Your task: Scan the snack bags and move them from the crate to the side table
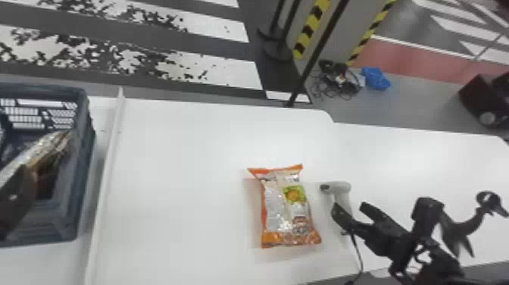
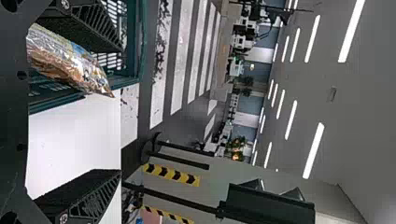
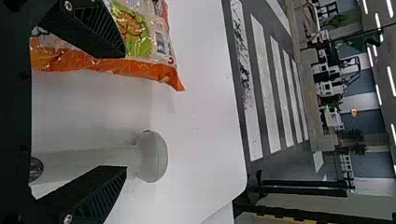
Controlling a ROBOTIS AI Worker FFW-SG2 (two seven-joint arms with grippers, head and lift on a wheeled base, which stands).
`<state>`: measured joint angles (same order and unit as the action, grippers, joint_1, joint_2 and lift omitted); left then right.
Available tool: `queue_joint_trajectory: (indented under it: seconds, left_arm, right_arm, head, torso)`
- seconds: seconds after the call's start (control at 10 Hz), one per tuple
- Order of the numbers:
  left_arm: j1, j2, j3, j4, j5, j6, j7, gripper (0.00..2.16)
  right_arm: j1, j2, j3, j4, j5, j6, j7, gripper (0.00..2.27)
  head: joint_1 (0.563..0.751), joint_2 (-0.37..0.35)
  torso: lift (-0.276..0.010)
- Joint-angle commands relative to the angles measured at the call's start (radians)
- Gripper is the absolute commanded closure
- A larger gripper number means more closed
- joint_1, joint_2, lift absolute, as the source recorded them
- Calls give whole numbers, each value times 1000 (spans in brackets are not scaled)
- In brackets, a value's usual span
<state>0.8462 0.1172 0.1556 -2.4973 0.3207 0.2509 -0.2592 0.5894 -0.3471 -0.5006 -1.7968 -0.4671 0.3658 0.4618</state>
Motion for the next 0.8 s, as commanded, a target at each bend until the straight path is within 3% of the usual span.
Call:
queue_joint_trajectory:
  seconds: [0.0, 0.7]
  left_arm:
    - [-3, 1, -1, 9, -5, 3, 0, 73]
    - [19, 1, -19, -8, -46, 3, 0, 73]
  right_arm:
    - [-51, -29, 24, 99, 10, -29, 29, 80]
    - [-154, -92, 100, 339, 33, -216, 37, 87]
  head:
    - [695, -350]
    - [695, -350]
  torso:
    - [-87]
    - [-87]
